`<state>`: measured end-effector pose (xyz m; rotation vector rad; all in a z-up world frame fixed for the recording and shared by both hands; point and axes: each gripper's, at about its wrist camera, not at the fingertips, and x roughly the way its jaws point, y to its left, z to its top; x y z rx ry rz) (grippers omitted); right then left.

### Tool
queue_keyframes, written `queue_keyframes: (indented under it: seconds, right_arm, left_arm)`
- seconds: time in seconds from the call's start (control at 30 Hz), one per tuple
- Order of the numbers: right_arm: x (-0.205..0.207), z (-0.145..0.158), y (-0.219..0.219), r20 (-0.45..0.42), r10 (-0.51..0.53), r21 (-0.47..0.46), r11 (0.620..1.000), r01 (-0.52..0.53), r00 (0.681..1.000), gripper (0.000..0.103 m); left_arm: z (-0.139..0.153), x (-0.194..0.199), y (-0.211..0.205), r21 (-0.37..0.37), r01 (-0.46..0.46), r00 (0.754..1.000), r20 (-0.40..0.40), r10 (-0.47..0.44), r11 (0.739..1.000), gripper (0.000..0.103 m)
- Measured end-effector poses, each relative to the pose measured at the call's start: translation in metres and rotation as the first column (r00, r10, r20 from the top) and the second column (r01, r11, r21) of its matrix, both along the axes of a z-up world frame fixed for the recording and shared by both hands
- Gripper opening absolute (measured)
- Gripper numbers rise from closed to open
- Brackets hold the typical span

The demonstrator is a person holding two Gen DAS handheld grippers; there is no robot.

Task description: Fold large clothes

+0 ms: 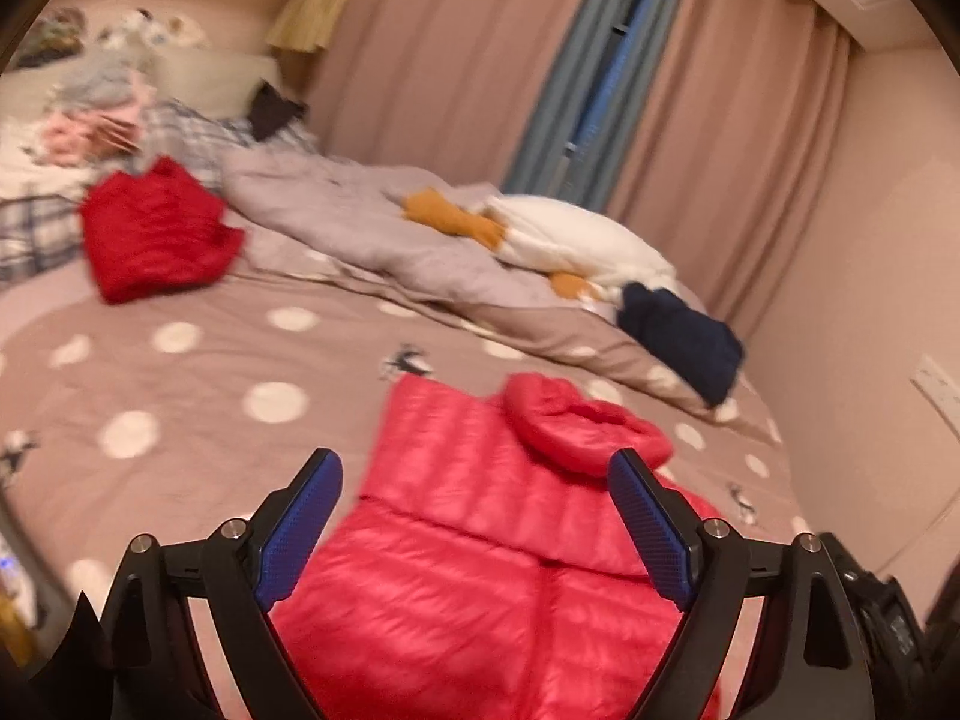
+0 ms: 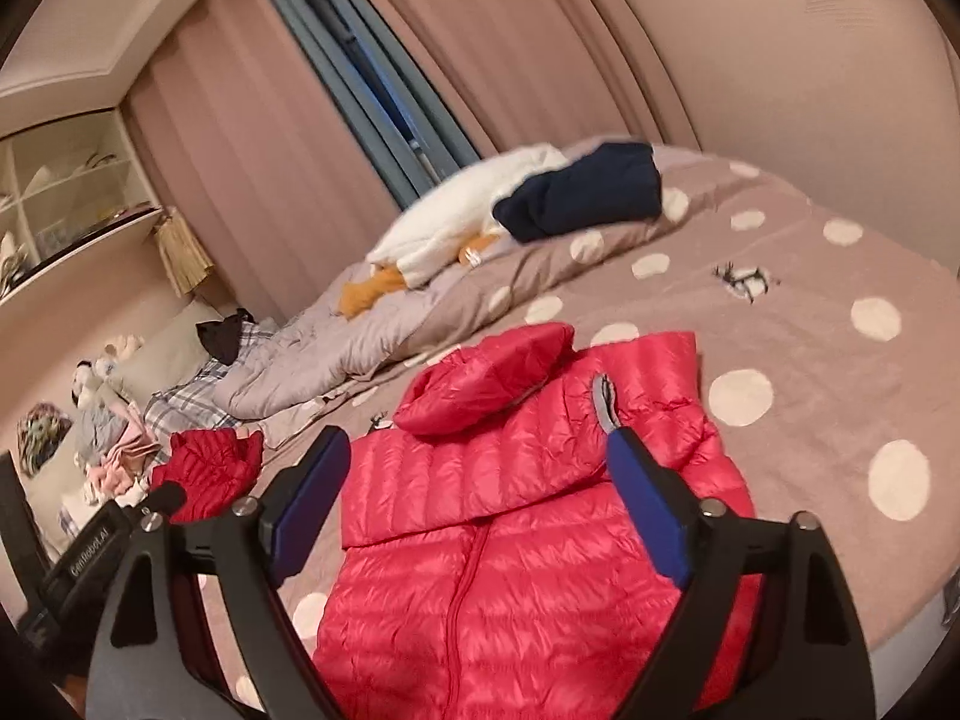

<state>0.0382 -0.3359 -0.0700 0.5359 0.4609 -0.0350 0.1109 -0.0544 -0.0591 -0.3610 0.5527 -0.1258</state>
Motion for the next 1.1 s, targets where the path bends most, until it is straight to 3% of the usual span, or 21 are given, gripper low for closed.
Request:
queue_keyframes:
  seconds: [0.03,0.17,0.33,0.4,0.53,0.63,0.7,0.8,0.93,1.1]
  right_arm:
    - [0.008,0.001,-0.002,-0.008,0.003,0.002,1.0,-0.003,1.0,0.09]
    - [0.05,0.008,-0.003,0.013,-0.007,-0.027,1.0,0.007,1.0,0.091]
    - [0.105,-0.004,-0.009,-0.079,0.06,-0.027,0.998,-0.062,0.995,0.093]
    - [0.13,-0.014,-0.014,-0.119,0.073,0.012,0.997,-0.072,0.99,0.093]
    - [0.169,-0.038,-0.023,-0.161,0.12,0.168,0.981,-0.093,0.98,0.091]
    - [0.176,-0.055,-0.012,-0.21,0.093,0.104,0.992,-0.072,0.973,0.091]
    - [0.182,-0.064,-0.007,-0.257,0.086,0.068,0.995,-0.071,0.962,0.081]
    - [0.186,-0.075,-0.016,-0.218,0.129,0.165,0.982,-0.093,0.967,0.08]
    - [0.191,-0.084,-0.022,-0.207,0.121,0.246,0.967,-0.068,0.971,0.083]
    - [0.208,-0.093,-0.016,-0.167,0.2,0.308,0.941,-0.142,0.965,0.081]
  left_arm:
    - [-0.002,0.008,-0.002,-0.011,0.011,1.0,0.002,-0.011,1.0,0.089]
    - [-0.01,0.042,-0.01,0.012,-0.006,1.0,-0.004,0.006,1.0,0.089]
    - [-0.021,0.076,-0.018,0.004,0.007,0.999,-0.043,-0.007,1.0,0.089]
    - [-0.026,0.085,-0.02,-0.008,0.037,0.997,-0.066,-0.037,0.999,0.089]
    - [-0.043,0.096,-0.03,0.068,0.036,0.997,-0.064,-0.032,0.997,0.089]
    - [-0.059,0.103,-0.025,0.026,0.038,0.993,-0.109,-0.035,0.999,0.089]
    - [-0.061,0.107,-0.022,-0.005,0.027,0.992,-0.121,-0.028,1.0,0.089]
    - [-0.062,0.103,-0.019,-0.028,-0.018,0.995,-0.101,0.015,0.999,0.089]
    - [-0.062,0.101,-0.024,0.03,-0.021,0.999,-0.048,0.023,0.999,0.089]
    - [-0.078,0.117,-0.023,0.011,-0.009,0.993,-0.115,0.01,1.0,0.089]
